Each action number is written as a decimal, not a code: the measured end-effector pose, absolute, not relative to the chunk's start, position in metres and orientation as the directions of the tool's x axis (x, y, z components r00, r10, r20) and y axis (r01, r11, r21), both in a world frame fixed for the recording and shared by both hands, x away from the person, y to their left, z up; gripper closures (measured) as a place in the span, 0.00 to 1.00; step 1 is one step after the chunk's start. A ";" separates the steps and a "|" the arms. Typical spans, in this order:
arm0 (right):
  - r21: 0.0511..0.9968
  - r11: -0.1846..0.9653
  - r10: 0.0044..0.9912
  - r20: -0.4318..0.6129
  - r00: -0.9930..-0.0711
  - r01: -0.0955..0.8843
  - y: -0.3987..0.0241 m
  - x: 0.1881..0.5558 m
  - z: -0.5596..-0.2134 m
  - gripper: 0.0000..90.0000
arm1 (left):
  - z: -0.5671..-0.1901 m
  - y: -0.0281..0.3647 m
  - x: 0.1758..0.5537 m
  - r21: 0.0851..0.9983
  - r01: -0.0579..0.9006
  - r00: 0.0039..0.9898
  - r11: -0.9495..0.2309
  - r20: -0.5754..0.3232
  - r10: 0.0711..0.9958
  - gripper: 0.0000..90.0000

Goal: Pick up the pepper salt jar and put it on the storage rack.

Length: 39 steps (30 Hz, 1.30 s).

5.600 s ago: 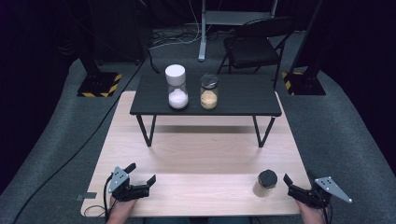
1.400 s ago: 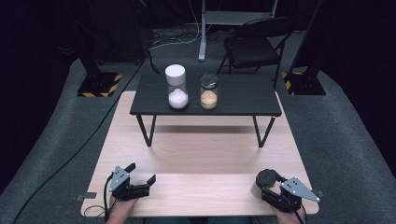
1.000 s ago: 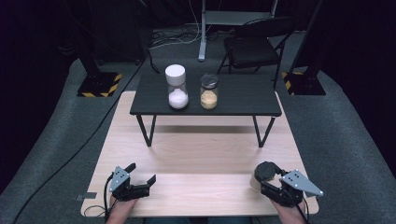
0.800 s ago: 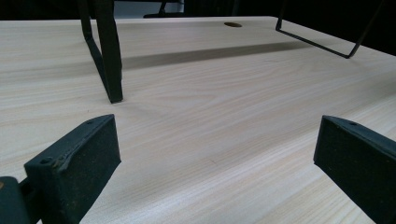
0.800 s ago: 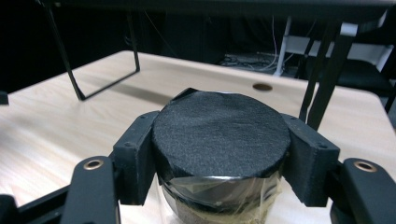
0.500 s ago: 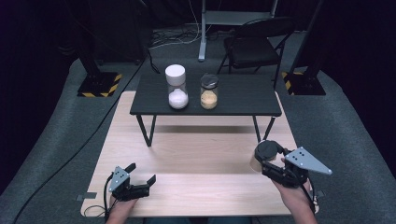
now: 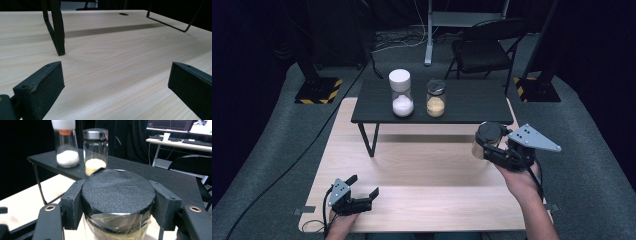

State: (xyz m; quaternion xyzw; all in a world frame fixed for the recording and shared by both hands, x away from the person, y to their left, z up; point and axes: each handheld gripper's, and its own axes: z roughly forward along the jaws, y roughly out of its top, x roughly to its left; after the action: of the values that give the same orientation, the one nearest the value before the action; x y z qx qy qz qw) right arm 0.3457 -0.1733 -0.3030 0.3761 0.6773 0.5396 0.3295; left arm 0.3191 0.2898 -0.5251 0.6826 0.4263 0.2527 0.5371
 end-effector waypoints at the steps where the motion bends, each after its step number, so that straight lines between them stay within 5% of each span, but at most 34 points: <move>1: 0.979 0.133 0.863 -0.039 -0.504 0.153 -0.172 0.349 -0.301 0.38 | -0.525 0.290 0.319 0.949 0.311 0.509 -0.060 -0.113 0.854 0.00; 18: 0.984 0.114 0.872 -0.032 -0.489 0.138 -0.156 0.403 -0.266 0.38 | -0.525 0.290 0.318 0.950 0.307 0.513 -0.056 -0.115 0.851 0.00; 39: 0.975 0.134 0.902 -0.046 -0.429 0.176 -0.127 0.471 -0.274 0.38 | -0.525 0.292 0.318 0.950 0.307 0.523 -0.053 -0.122 0.844 0.00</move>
State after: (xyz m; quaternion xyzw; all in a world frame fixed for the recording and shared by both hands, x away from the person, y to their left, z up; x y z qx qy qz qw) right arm 0.4708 -0.1265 -0.2743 0.4040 0.6670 0.5195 0.3494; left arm 0.3185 0.2917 -0.5252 0.6826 0.4215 0.2467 0.5437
